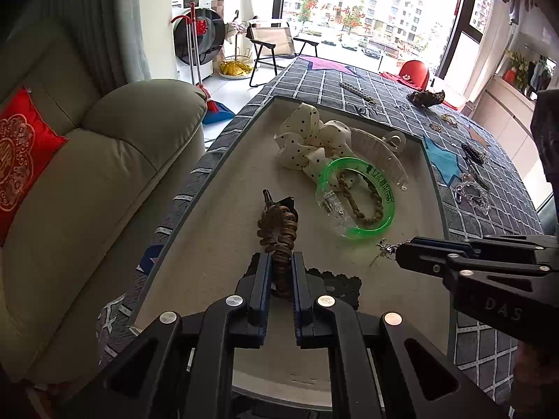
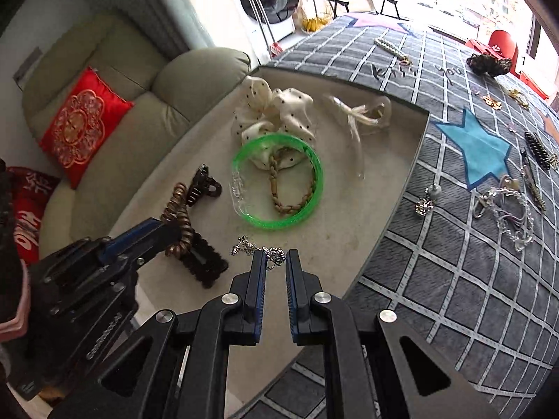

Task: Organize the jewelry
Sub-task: 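Carry the hair tie with the left tool while the right tool carries the keychain to the tray, then open the right tool over the tray while the left tool releases the hair tie, then move both tools back over the accessories on the table, then grasp the silver rhinestone hair clip with the right tool while the left tool grasps the clear beaded bracelet, then carry the bracelet with the left tool while the right tool carries the hair clip to the tray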

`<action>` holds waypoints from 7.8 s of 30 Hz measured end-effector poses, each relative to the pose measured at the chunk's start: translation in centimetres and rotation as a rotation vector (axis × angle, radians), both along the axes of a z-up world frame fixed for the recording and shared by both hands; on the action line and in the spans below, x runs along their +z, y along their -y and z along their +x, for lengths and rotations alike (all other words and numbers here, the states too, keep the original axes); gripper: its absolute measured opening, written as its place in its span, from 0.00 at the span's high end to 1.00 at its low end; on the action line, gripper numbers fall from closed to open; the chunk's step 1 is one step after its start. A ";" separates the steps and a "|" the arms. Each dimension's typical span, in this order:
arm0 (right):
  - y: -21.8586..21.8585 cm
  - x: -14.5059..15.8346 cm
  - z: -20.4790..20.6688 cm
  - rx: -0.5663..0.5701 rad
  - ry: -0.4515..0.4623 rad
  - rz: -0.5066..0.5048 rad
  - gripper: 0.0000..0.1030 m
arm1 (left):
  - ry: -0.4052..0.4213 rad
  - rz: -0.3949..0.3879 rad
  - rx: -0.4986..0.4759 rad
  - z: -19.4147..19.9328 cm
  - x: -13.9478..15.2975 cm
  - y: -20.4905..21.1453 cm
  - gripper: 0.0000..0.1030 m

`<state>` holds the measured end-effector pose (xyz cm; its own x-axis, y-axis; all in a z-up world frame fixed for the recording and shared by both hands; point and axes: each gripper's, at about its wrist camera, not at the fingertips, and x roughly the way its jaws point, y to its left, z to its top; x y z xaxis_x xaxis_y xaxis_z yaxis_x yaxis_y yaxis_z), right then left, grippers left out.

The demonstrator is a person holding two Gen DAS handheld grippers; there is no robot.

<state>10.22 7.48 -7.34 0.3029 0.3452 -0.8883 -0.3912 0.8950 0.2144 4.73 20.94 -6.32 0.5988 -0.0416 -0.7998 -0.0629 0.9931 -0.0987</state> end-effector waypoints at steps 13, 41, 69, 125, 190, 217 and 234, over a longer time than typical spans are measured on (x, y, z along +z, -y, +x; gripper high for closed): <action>-0.8 -1.3 1.1 -0.001 -0.027 -0.029 0.87 | 0.000 0.020 0.016 -0.2 0.1 0.2 0.88; 18.0 4.0 -2.6 -0.320 0.085 0.111 0.31 | 0.087 0.122 0.020 -0.9 3.5 4.2 0.00; 28.6 1.9 3.1 -0.454 0.110 0.019 0.28 | 0.007 0.040 -0.204 4.7 2.7 21.5 0.00; 28.6 1.4 4.5 -0.332 0.131 0.133 0.88 | -0.005 -0.036 -0.433 8.5 2.4 25.6 0.89; 31.4 3.2 -8.0 -0.491 0.128 0.186 0.88 | 0.026 0.049 -0.537 3.1 2.8 28.8 0.94; 10.3 5.2 -3.4 -0.077 0.098 0.210 0.88 | 0.072 0.043 -0.147 -0.8 4.2 6.8 0.94; 0.3 -0.4 -0.3 0.031 -0.062 0.069 0.87 | -0.040 0.071 -0.042 -1.4 -0.7 3.3 0.94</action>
